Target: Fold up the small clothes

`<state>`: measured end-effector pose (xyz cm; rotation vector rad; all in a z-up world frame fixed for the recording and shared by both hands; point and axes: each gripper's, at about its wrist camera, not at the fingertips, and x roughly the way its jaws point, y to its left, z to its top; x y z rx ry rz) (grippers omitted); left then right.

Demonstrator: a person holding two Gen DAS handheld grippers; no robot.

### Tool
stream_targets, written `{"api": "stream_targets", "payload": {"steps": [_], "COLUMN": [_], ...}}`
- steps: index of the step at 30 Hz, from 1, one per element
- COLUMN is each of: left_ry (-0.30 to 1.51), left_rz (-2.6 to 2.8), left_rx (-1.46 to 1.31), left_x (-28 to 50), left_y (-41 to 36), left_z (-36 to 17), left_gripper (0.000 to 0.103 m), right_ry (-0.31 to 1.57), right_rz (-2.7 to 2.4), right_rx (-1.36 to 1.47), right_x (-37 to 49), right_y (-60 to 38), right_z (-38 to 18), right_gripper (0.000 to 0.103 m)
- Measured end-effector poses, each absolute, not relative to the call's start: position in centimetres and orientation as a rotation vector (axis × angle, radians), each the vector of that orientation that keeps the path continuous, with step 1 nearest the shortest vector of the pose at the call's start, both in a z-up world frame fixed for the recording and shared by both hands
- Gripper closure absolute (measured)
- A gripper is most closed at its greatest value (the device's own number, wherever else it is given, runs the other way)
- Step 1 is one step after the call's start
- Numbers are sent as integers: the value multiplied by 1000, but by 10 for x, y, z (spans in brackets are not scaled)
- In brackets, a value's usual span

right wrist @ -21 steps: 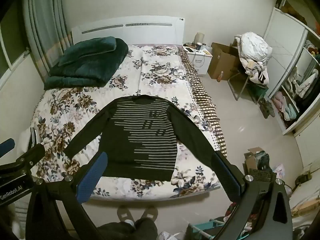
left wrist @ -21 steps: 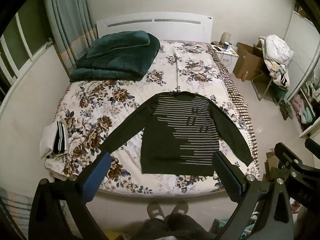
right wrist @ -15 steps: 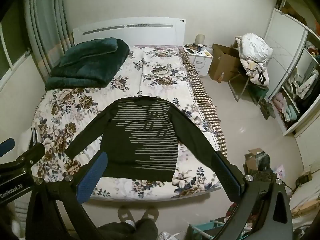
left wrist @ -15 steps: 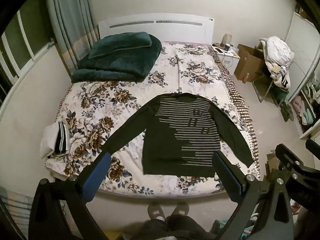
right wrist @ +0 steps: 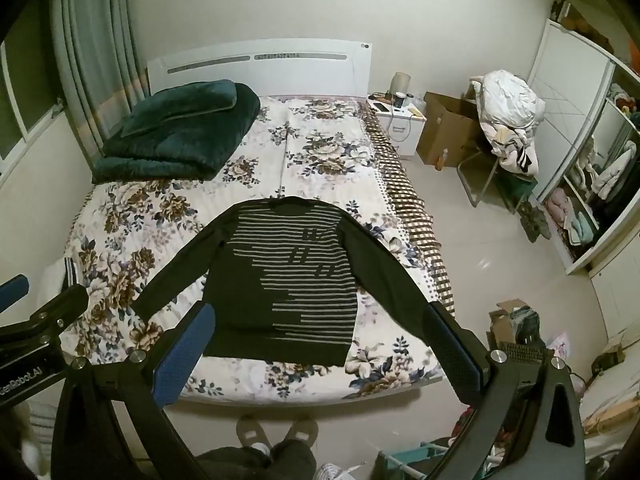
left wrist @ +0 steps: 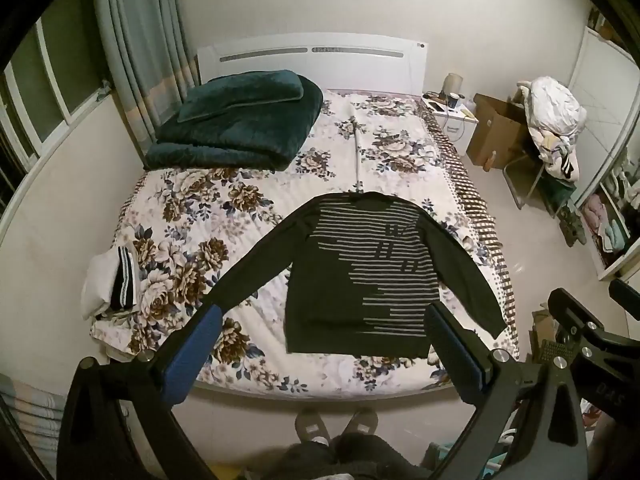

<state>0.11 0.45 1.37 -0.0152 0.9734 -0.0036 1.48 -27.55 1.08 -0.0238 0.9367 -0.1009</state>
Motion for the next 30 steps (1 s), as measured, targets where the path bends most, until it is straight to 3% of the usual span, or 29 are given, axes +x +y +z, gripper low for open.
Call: {"api": "stream_targets", "payload": {"steps": [30], "left_ry": [962], "left_rz": [-4], "left_rx": [-16], "left_x": [-3], "left_y": [-2], "left_z": [24], "left_gripper": [0], "right_ry": [924], "right_rz": [-100], "right_rx": [-22], "right_x": [15], "right_y": [-270], "right_z": [21], "right_gripper": [0]}}
